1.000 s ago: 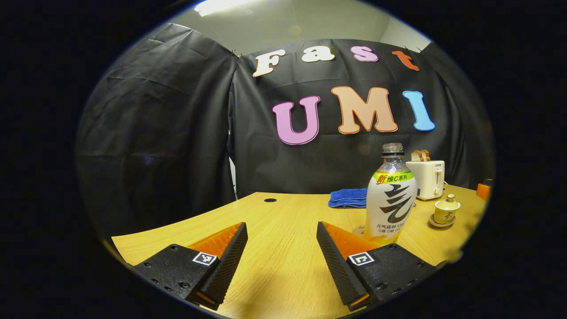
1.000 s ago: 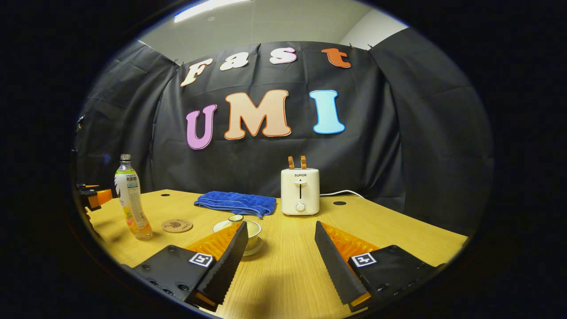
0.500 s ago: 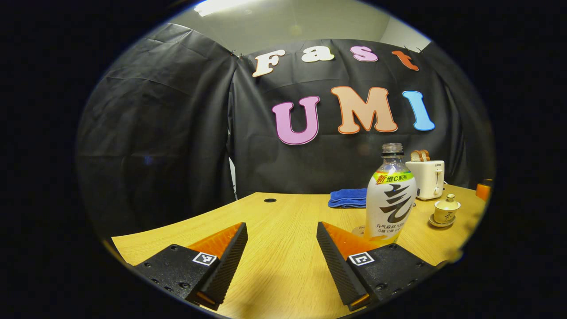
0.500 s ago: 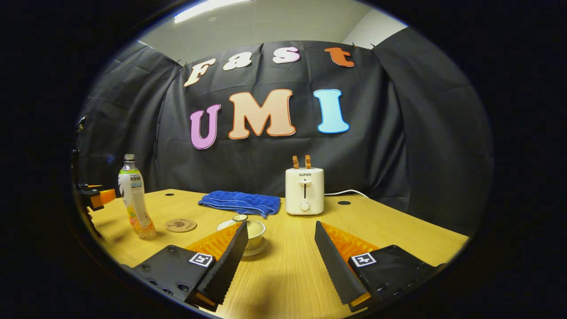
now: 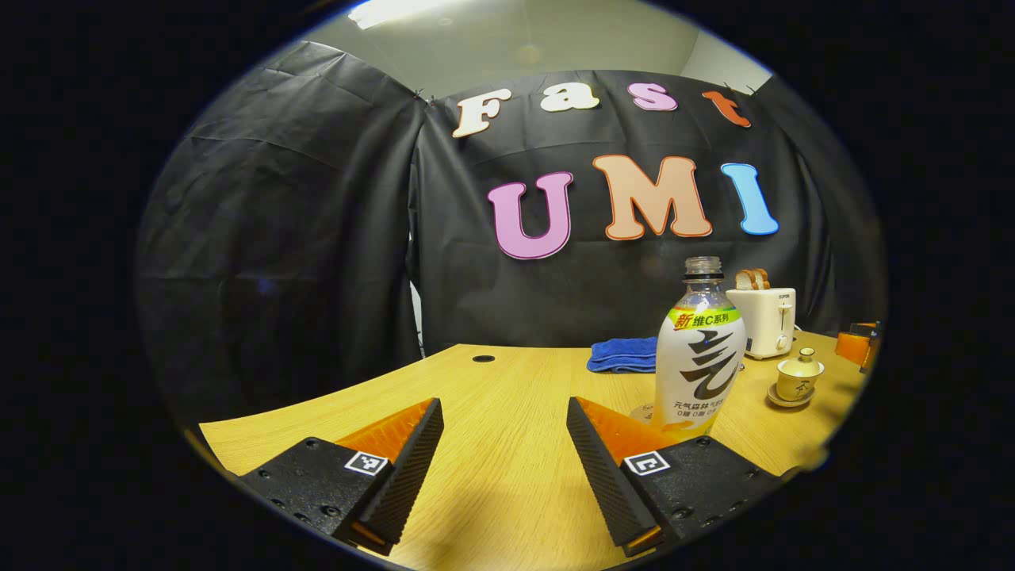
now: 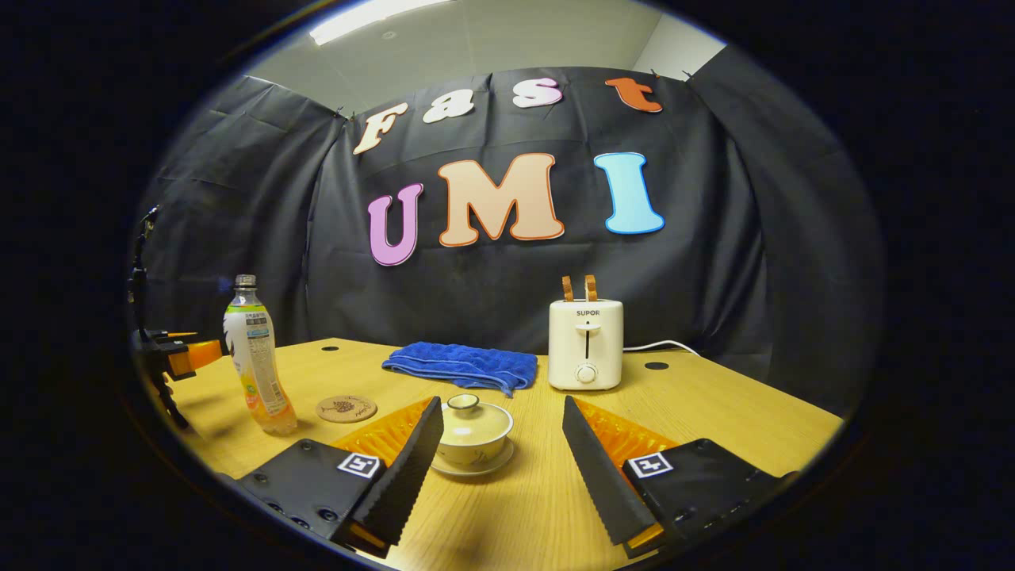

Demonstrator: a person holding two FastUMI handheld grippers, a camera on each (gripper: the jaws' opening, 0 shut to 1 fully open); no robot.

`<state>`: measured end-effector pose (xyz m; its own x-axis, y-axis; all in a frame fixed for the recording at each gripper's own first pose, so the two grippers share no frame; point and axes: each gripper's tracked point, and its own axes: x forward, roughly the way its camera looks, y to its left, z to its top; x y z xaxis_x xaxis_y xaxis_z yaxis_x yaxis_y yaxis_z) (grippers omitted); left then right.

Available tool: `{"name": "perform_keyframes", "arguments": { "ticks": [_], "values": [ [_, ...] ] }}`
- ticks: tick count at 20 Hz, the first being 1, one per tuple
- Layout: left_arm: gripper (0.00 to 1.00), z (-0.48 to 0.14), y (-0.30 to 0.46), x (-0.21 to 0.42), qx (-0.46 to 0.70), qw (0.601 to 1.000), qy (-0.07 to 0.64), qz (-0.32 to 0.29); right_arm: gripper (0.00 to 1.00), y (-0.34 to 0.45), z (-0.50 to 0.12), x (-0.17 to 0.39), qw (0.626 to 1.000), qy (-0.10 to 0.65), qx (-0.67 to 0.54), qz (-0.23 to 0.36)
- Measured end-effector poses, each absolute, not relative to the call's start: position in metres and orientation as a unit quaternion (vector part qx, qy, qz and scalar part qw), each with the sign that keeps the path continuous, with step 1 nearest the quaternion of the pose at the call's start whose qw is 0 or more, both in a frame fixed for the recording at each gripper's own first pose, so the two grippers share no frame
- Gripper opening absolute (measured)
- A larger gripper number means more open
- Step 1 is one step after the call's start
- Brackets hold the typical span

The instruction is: Open the teacup lid with one hand, grasp the water bottle and pour water into the teacup with the other hand; after pouring, place the water bottle on the coaster and then close the teacup lid.

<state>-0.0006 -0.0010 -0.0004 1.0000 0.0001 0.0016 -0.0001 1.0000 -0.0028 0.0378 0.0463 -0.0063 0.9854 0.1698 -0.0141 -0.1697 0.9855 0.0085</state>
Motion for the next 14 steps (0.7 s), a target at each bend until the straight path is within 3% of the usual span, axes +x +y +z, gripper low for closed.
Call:
{"name": "perform_keyframes", "arguments": {
  "ticks": [1,2,3,4,14],
  "values": [
    [0.92,0.0,-0.001,-0.001,-0.001,1.0,-0.001,0.0,0.99,0.052,-0.007,0.042,0.996,0.008,0.004,0.094],
    [0.92,0.0,-0.001,-0.001,-0.001,1.0,-0.001,0.0,0.94,0.057,-0.008,0.047,0.995,0.01,0.004,0.101],
    [0.92,-0.001,-0.001,-0.001,-0.001,1.0,-0.001,0.0,0.99,0.061,-0.009,0.05,0.994,0.013,0.004,0.107],
    [0.92,0.0,-0.001,-0.001,-0.002,1.0,-0.001,-0.001,0.94,0.064,-0.01,0.054,0.994,0.016,0.004,0.111],
    [0.92,0.0,0.0,-0.001,-0.002,1.0,-0.001,-0.004,0.96,0.09,-0.024,0.091,0.99,0.06,-0.004,0.127]
  ]
}}
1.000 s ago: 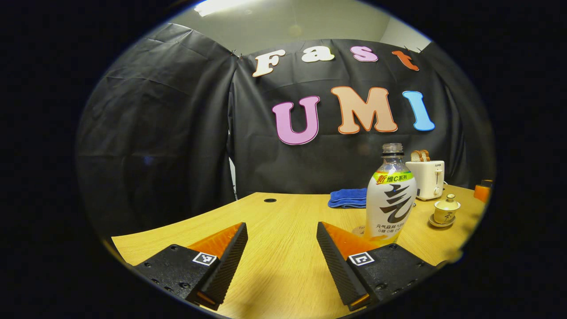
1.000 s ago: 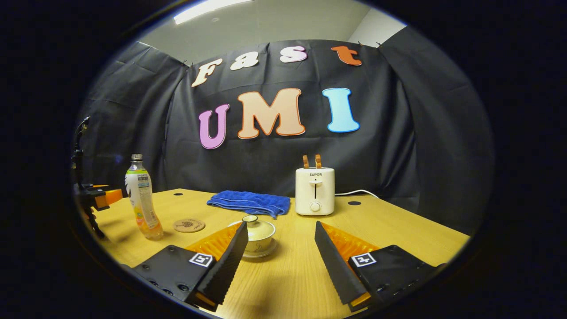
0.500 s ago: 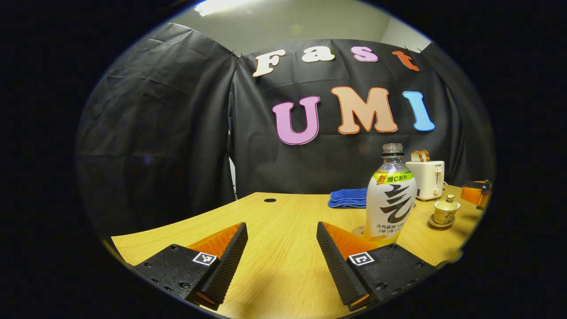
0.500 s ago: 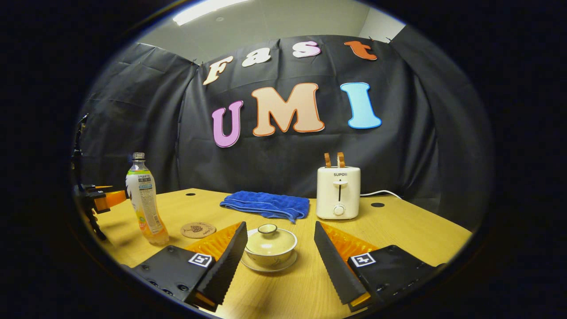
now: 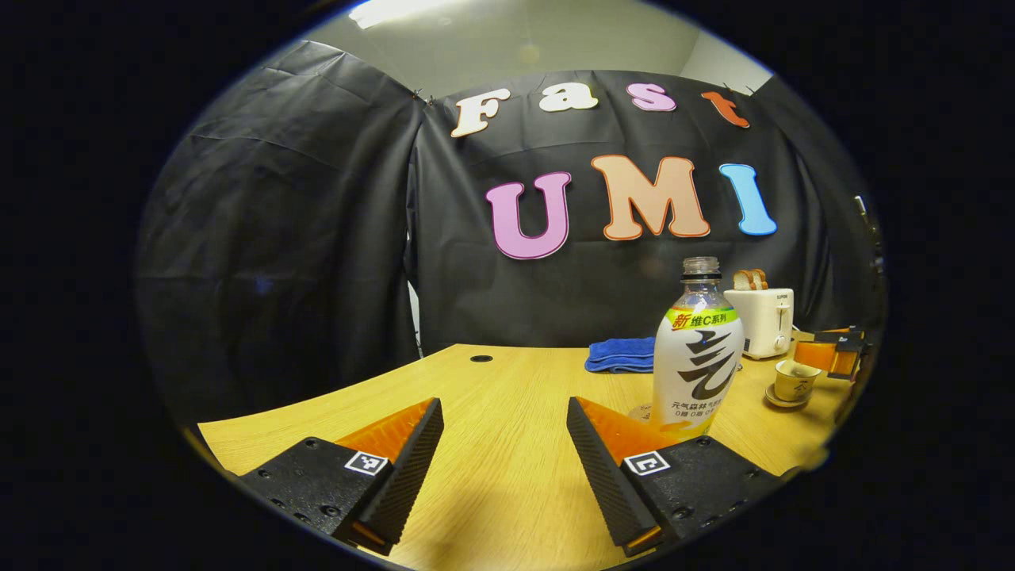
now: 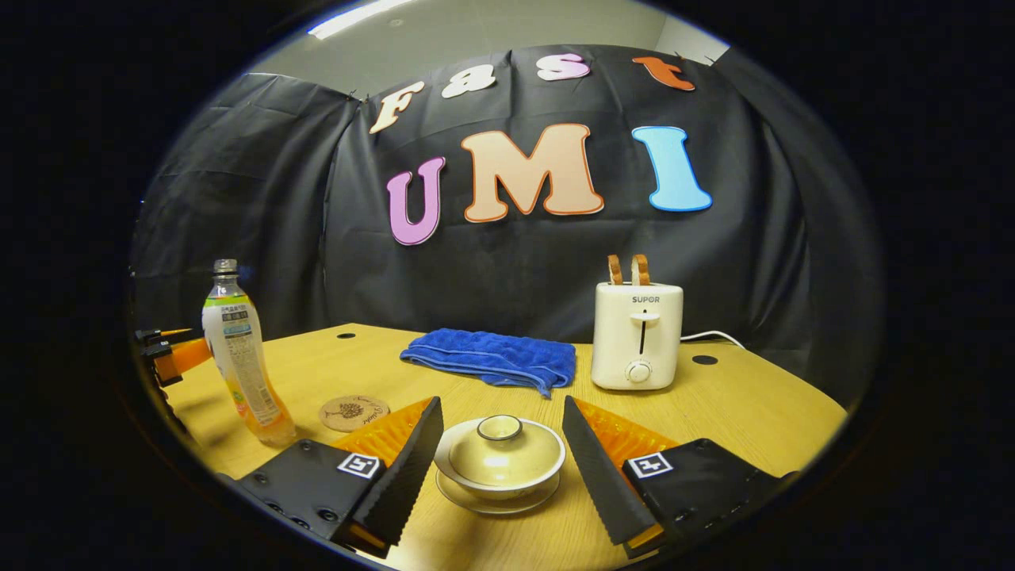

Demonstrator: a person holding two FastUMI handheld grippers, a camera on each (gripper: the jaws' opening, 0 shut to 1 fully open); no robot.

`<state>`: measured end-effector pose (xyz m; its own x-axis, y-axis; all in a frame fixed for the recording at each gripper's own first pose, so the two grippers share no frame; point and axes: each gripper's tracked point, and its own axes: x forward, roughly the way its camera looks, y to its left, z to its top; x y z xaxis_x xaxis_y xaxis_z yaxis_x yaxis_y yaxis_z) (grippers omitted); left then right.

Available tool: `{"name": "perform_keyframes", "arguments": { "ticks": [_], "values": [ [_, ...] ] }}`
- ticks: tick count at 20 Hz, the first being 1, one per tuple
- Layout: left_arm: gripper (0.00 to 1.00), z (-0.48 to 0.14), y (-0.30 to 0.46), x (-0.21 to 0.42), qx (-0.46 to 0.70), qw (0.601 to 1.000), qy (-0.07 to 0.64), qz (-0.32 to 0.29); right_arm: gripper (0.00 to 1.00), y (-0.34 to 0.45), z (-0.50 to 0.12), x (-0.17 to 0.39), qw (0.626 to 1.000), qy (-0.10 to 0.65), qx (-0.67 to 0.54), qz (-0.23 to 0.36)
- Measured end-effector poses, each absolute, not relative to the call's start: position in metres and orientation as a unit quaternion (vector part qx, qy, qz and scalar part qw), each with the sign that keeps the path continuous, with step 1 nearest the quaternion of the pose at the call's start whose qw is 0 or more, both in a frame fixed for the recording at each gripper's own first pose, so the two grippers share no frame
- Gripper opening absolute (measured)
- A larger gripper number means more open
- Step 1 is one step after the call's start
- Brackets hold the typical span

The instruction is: Open the teacup lid with one hand, grasp the water bottle and pour water into the teacup with the other hand; after pouring, place the water bottle on the coaster and then close the teacup lid.

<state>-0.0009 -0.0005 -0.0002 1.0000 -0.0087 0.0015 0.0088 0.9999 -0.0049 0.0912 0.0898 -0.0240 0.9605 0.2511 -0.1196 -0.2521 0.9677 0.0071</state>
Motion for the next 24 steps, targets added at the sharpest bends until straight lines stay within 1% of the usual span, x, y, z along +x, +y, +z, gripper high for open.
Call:
{"name": "perform_keyframes", "arguments": {
  "ticks": [2,4,7,9,10,12,13,14,15,20,21,22,24],
  "values": [
    [0.92,0.001,0.0,-0.001,-0.003,1.0,-0.001,-0.005,0.83,0.092,-0.029,0.097,0.989,0.073,-0.006,0.129],
    [0.92,0.001,0.0,-0.002,-0.003,1.0,-0.001,-0.006,0.76,0.094,-0.035,0.1,0.987,0.09,-0.011,0.132],
    [0.92,0.0,0.0,-0.001,-0.003,1.0,-0.001,-0.006,0.77,0.096,-0.038,0.101,0.986,0.101,-0.016,0.135],
    [0.92,0.0,0.0,-0.002,-0.003,1.0,0.0,-0.006,0.66,0.097,-0.039,0.103,0.986,0.101,-0.017,0.135],
    [0.92,0.001,-0.001,-0.002,-0.003,1.0,-0.001,-0.007,0.66,0.098,-0.038,0.105,0.986,0.096,-0.017,0.139],
    [0.92,0.001,-0.001,-0.002,-0.003,1.0,0.0,-0.007,0.41,0.096,-0.037,0.106,0.986,0.093,-0.018,0.135],
    [0.92,0.001,-0.001,-0.002,-0.003,1.0,0.0,-0.008,0.36,0.097,-0.037,0.105,0.986,0.093,-0.019,0.135],
    [0.92,0.001,-0.001,-0.002,-0.003,1.0,0.0,-0.008,0.36,0.096,-0.036,0.104,0.986,0.093,-0.017,0.135],
    [0.92,0.001,-0.001,-0.002,-0.003,1.0,0.0,-0.008,0.32,0.096,-0.036,0.104,0.986,0.093,-0.013,0.138],
    [0.92,0.002,0.0,-0.002,-0.003,1.0,0.0,-0.009,0.33,0.098,-0.033,0.103,0.985,0.088,-0.01,0.146],
    [0.92,0.002,-0.001,-0.003,-0.003,1.0,-0.001,-0.009,0.32,0.097,-0.033,0.102,0.986,0.083,-0.011,0.145],
    [0.92,0.002,-0.001,-0.002,-0.004,1.0,-0.001,-0.009,0.33,0.095,-0.03,0.101,0.987,0.075,-0.009,0.141],
    [0.92,0.002,-0.001,-0.002,-0.004,1.0,0.0,-0.011,0.31,0.092,-0.022,0.099,0.989,0.055,0.0,0.138]
  ]
}}
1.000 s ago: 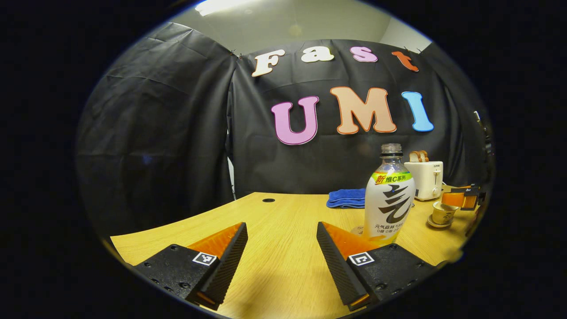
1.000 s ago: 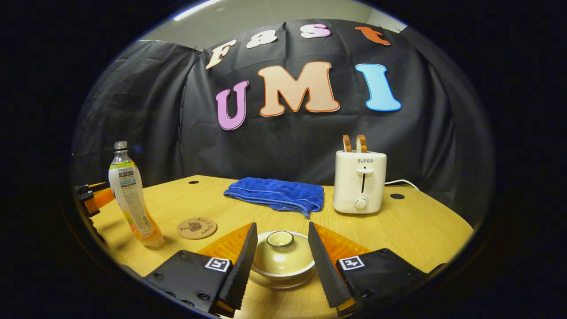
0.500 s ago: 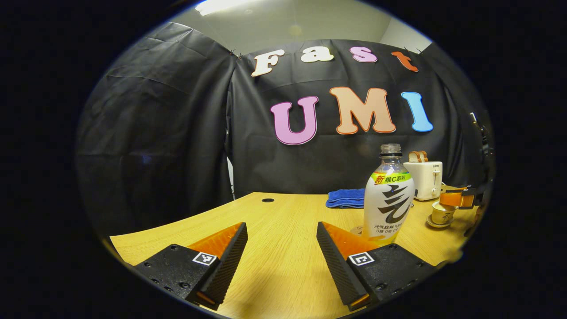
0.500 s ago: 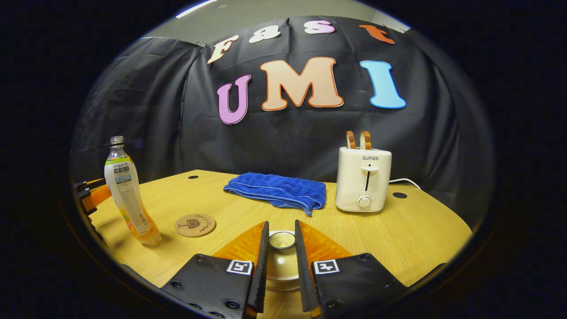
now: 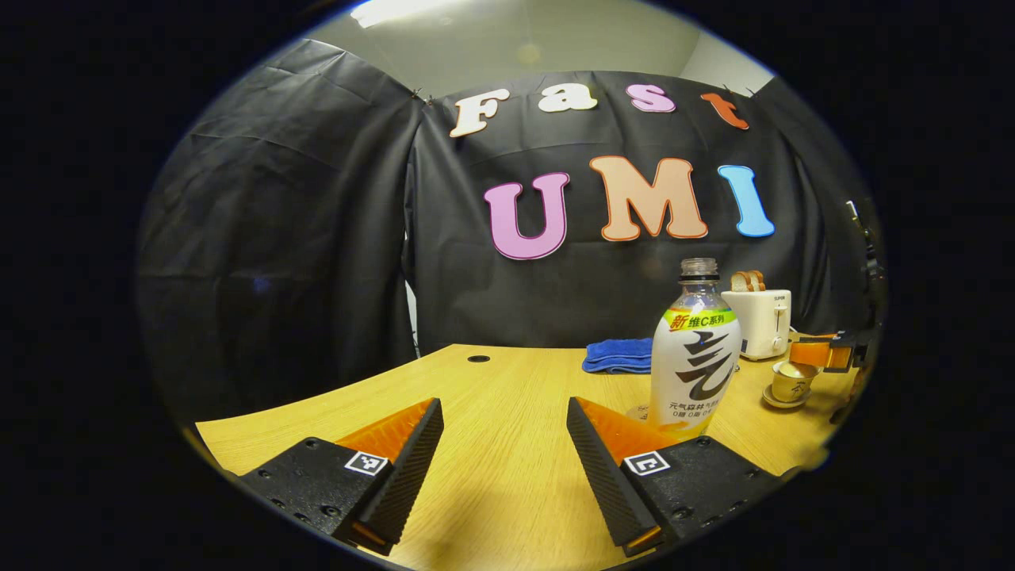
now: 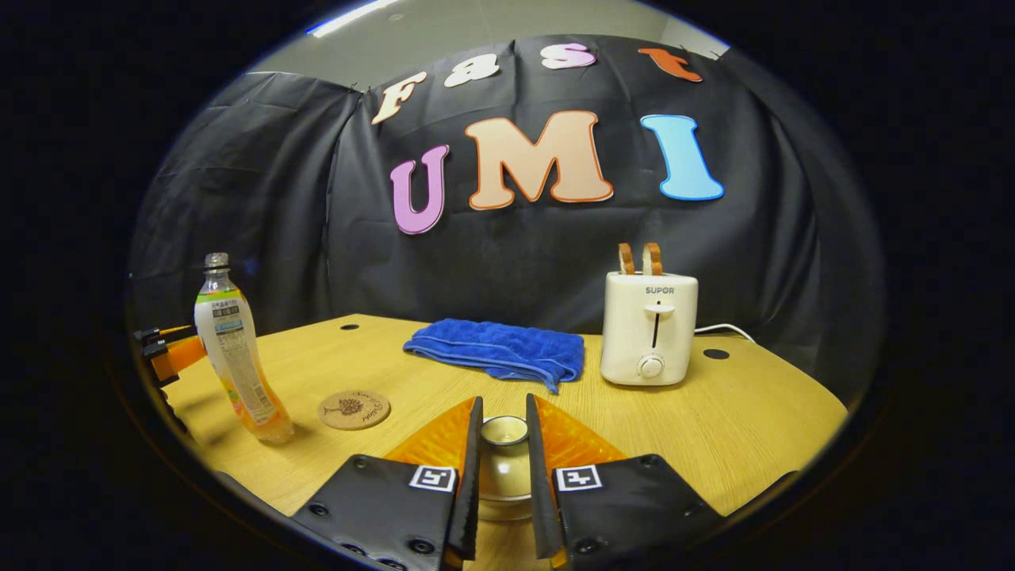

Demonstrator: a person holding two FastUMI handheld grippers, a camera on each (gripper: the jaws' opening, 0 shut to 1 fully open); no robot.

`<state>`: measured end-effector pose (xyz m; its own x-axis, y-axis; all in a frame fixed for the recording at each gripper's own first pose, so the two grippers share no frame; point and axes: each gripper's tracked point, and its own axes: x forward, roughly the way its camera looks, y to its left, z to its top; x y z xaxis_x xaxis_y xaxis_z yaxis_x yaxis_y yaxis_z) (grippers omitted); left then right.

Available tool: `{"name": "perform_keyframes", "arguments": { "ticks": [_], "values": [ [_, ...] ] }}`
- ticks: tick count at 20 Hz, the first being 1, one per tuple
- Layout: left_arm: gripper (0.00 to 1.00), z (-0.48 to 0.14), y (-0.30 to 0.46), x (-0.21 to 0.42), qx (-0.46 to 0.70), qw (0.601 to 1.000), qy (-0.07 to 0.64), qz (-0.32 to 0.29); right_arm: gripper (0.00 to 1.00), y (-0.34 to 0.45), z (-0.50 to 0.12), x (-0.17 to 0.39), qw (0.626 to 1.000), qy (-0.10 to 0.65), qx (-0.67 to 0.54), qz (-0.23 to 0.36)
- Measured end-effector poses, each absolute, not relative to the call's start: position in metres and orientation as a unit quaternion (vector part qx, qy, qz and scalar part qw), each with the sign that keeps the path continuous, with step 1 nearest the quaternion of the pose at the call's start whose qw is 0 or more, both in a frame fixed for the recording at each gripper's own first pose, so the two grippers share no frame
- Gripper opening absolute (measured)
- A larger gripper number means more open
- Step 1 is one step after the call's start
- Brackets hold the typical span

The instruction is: Open the teacup lid with one hand, grasp the water bottle and pour water into the teacup with the other hand; after pouring, place the water bottle on the coaster and then close the teacup lid.

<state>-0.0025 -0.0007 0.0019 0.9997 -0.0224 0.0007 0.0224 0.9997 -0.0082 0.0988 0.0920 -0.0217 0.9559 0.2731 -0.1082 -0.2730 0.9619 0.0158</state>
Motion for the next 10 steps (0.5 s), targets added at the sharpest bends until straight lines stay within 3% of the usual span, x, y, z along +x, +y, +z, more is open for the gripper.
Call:
{"name": "perform_keyframes", "arguments": {
  "ticks": [10],
  "values": [
    [0.92,0.006,-0.033,-0.018,-0.003,0.994,0.0,-0.106,0.31,0.063,-0.007,0.065,0.994,0.008,0.003,0.107]
  ]
}}
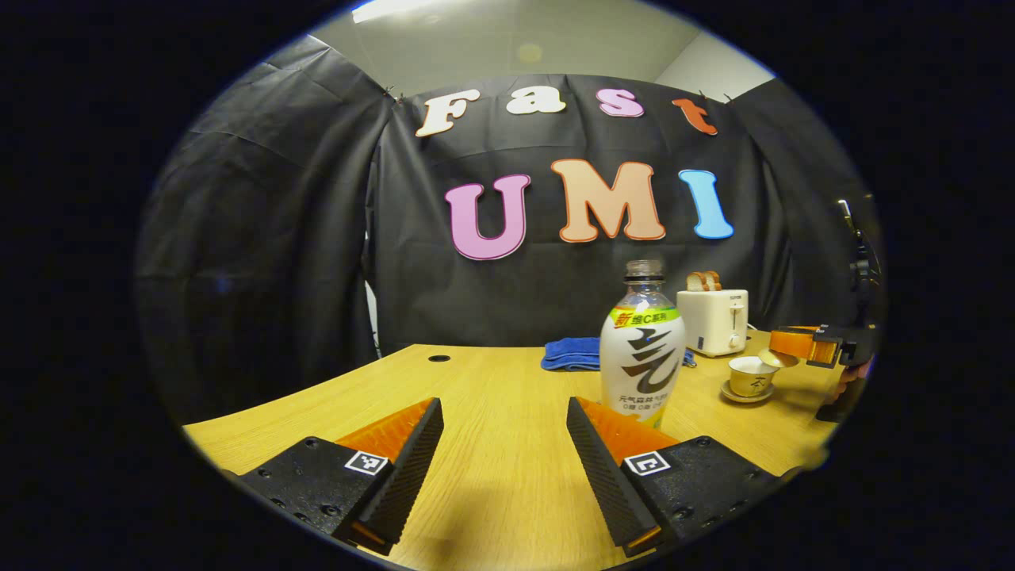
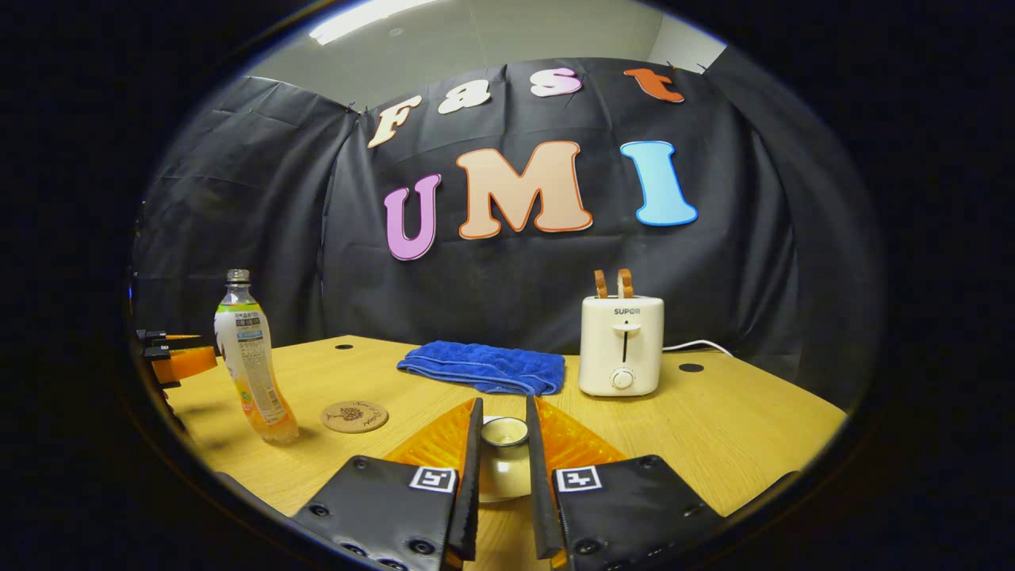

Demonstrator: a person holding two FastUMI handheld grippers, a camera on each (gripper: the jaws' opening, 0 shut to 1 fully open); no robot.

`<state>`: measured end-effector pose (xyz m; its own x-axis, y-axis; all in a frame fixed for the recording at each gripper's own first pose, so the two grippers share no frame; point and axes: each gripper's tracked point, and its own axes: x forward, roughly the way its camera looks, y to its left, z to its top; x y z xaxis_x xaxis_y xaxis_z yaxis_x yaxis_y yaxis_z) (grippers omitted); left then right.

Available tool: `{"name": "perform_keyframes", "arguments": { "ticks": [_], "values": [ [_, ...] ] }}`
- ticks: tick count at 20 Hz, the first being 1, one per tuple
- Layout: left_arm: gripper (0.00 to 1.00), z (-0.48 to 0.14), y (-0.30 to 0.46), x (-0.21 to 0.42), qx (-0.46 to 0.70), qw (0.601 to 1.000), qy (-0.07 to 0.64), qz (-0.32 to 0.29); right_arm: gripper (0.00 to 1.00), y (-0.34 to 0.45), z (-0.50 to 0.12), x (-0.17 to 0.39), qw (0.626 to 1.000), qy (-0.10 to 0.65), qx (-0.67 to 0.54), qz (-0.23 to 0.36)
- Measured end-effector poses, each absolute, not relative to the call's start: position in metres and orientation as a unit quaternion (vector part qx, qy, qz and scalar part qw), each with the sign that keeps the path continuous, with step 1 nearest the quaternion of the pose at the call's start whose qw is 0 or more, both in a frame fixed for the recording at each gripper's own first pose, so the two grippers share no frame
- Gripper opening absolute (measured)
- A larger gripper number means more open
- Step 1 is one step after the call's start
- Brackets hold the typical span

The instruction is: Open the teacup lid with one hand, grasp the water bottle and pour water into the teacup with the other hand; after pouring, place the water bottle on the coaster and then close the teacup lid.

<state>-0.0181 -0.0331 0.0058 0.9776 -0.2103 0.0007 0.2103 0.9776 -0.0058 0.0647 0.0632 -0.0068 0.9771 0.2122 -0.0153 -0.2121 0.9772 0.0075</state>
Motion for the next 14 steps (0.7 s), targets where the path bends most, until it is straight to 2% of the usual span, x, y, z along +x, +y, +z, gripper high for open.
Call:
{"name": "perform_keyframes", "arguments": {
  "ticks": [6,9,11,14],
  "values": [
    [0.92,0.006,-0.07,-0.035,0.007,0.982,-0.003,-0.19,0.33,0.033,-0.005,0.044,0.998,0.006,0.003,0.07],
    [0.92,0.006,-0.086,-0.038,0.005,0.974,-0.004,-0.227,0.3,0.023,-0.005,0.036,0.998,0.005,0.003,0.066],
    [0.92,0.006,-0.098,-0.036,-0.005,0.97,-0.002,-0.243,0.33,0.015,-0.004,0.03,0.998,0.004,0.002,0.056],
    [0.92,0.003,-0.11,-0.031,-0.011,0.967,0.004,-0.254,0.3,0.006,-0.003,0.022,0.999,0.003,0.002,0.05]
  ]
}}
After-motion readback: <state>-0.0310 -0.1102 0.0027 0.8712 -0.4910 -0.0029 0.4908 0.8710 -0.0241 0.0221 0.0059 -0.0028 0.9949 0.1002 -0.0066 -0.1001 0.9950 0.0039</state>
